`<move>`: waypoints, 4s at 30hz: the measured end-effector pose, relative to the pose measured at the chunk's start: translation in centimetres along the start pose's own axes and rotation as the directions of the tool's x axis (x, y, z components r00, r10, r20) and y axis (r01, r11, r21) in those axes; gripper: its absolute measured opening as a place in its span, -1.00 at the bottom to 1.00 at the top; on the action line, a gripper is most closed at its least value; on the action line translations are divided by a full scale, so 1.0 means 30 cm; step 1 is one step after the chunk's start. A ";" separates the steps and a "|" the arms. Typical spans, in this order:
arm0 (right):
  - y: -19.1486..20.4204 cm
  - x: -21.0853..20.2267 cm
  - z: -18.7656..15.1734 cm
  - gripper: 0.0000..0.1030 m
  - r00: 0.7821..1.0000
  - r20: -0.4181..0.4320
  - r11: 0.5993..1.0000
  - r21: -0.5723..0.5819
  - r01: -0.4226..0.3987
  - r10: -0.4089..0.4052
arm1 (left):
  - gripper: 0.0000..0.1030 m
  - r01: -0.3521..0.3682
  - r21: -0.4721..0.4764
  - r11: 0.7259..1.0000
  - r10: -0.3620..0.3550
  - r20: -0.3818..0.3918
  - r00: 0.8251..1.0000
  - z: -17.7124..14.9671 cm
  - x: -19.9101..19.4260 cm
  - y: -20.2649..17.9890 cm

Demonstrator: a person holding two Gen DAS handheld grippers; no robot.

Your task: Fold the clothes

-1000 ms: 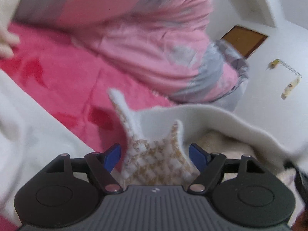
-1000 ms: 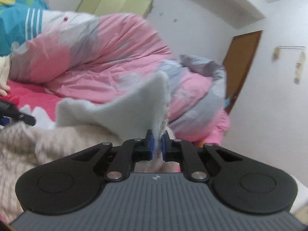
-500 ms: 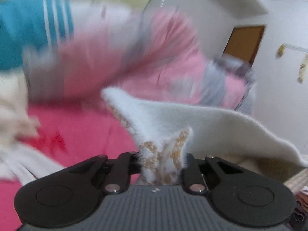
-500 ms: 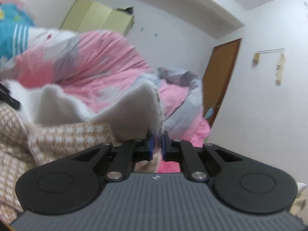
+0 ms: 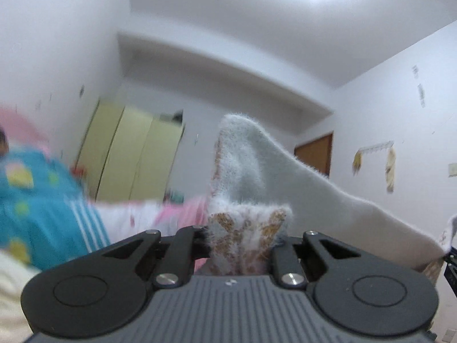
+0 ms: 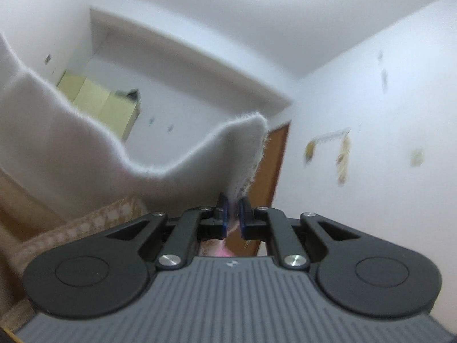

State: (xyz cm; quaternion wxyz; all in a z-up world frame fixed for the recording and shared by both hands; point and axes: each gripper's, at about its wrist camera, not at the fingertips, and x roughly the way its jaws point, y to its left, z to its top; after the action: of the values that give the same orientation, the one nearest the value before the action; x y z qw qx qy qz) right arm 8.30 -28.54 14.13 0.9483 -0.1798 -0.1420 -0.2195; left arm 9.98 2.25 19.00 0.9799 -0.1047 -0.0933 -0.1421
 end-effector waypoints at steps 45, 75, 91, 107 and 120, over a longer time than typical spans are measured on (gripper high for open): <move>0.385 0.947 -0.239 -0.88 0.996 0.047 0.957 -0.282 -0.065 0.081 | -0.70 -0.198 0.064 0.978 0.208 -0.303 0.930 -0.359 0.814 0.330; 0.504 0.887 -0.749 0.68 0.519 -0.676 0.838 0.297 -0.459 0.524 | 0.53 -0.300 -0.149 0.942 0.111 -0.706 0.699 -0.560 0.881 0.678; -0.019 -0.138 -0.167 0.68 0.453 -0.383 0.591 0.585 -0.556 0.805 | 0.71 -0.292 0.020 0.956 0.253 -0.556 0.792 0.134 -0.377 0.603; 0.868 -0.616 -0.317 0.00 0.330 -0.418 0.423 0.149 -0.894 0.846 | 0.44 -0.332 -0.134 0.934 0.143 -0.711 0.688 -0.670 -0.618 0.515; 0.416 -0.326 -0.589 -0.88 0.517 -0.144 0.345 0.883 -0.318 0.844 | 0.49 -0.272 -0.189 0.944 0.065 -0.698 0.714 -0.762 -0.579 0.524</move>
State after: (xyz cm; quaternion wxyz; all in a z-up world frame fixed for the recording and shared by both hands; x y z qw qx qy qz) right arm 9.04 -21.64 -8.58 0.9248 0.2809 0.1601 0.2007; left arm 1.81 16.19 -9.47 0.9291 -0.1899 0.3039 -0.0914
